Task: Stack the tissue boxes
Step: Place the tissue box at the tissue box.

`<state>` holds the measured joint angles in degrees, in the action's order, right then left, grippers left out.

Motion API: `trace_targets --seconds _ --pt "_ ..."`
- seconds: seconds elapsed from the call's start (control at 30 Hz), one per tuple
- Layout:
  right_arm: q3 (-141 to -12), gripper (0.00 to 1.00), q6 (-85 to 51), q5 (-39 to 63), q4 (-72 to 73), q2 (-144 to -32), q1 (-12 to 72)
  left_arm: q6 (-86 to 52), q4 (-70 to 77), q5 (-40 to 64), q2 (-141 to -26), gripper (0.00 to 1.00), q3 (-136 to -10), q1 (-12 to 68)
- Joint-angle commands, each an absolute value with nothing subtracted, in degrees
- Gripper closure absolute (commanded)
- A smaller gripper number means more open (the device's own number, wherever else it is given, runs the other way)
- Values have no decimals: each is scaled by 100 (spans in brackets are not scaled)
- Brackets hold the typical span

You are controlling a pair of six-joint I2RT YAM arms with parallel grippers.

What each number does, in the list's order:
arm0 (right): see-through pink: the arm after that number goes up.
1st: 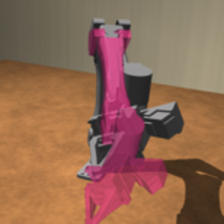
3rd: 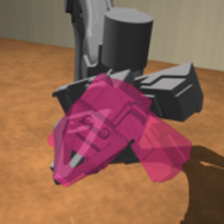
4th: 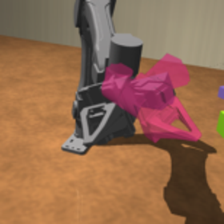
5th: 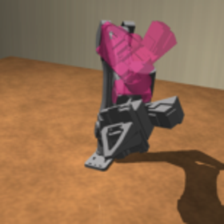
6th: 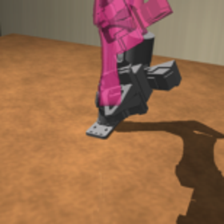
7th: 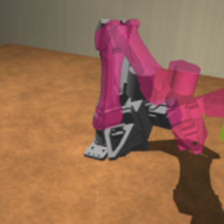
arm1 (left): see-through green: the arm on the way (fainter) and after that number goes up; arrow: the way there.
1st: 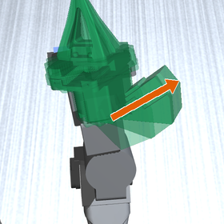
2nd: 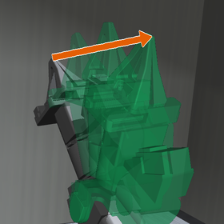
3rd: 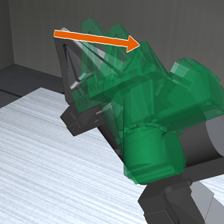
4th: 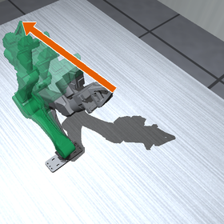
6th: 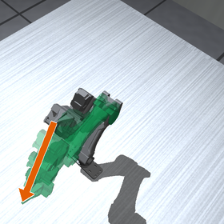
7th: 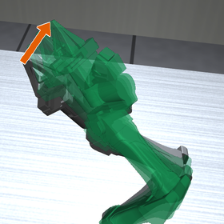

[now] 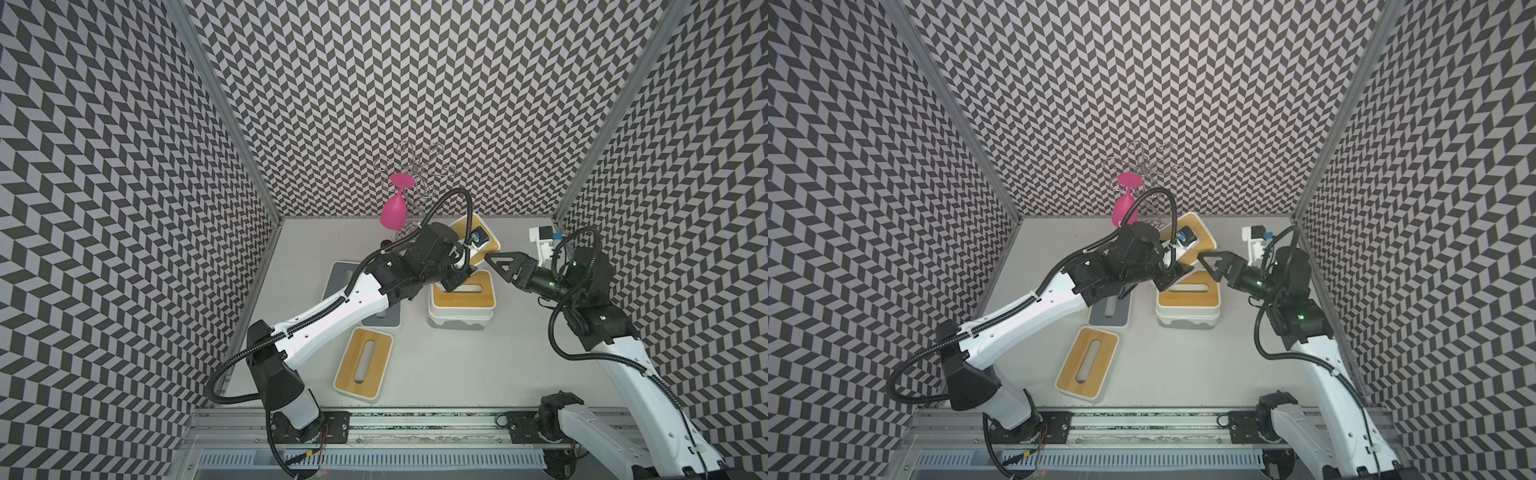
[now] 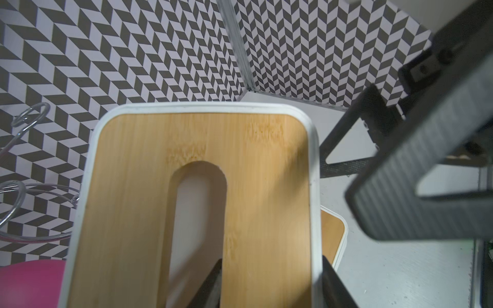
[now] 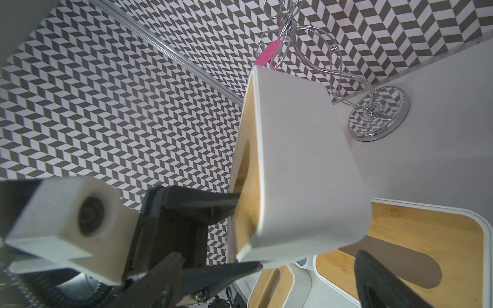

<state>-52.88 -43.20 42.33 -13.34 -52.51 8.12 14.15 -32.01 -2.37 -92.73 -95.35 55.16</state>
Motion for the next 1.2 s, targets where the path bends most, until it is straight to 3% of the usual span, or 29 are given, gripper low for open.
trace_targets --seconds 0.0,0.13,0.47,0.87,1.17 --pt "-5393 1 -4625 4371 -911 -5273 806 1665 -2896 -217 -8889 73 -9393 5594" --pt "-5158 1 -4976 4587 -453 -5344 791 1730 -2963 -158 -8832 72 -9374 5695" --pt "-5189 1 -4493 4087 -1033 -5398 777 1766 -2959 -680 -8820 72 -9345 5705" --pt "-5096 1 -4370 4040 -1142 -5500 738 1820 -3066 -600 -8903 72 -9512 5722" --pt "-5200 1 -3982 2972 -1749 -5290 664 1994 -3483 -137 -9032 72 -9463 5721"
